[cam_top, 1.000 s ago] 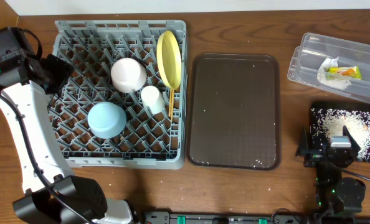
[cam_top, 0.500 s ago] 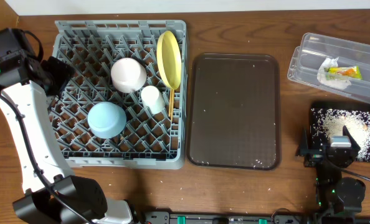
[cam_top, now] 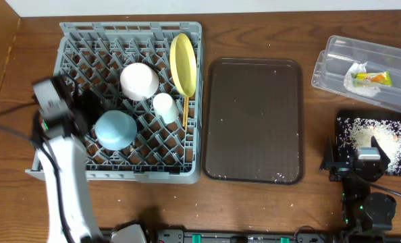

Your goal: Sort waste into correct bins and load items into the dishwasher

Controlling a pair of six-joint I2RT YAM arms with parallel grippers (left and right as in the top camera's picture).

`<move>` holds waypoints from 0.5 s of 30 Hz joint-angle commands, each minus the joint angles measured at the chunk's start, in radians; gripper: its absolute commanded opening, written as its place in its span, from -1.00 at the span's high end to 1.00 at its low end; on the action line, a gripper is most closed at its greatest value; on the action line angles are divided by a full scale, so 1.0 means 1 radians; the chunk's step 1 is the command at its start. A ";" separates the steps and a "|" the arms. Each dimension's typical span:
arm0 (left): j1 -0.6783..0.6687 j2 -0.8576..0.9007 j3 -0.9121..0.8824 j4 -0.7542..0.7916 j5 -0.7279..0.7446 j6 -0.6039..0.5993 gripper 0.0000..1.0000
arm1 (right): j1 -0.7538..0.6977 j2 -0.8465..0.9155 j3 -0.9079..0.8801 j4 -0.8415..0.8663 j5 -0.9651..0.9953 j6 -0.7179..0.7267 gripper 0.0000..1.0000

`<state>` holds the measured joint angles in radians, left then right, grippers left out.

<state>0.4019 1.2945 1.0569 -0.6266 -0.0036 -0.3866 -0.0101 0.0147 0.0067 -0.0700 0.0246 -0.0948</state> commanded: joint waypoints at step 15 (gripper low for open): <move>-0.029 -0.536 -0.835 0.668 0.247 0.293 -0.87 | -0.010 -0.004 -0.001 -0.005 -0.006 0.012 -0.99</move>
<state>0.3889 0.8185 0.2974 0.0006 0.2012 -0.1299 -0.0101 0.0147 0.0067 -0.0700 0.0242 -0.0948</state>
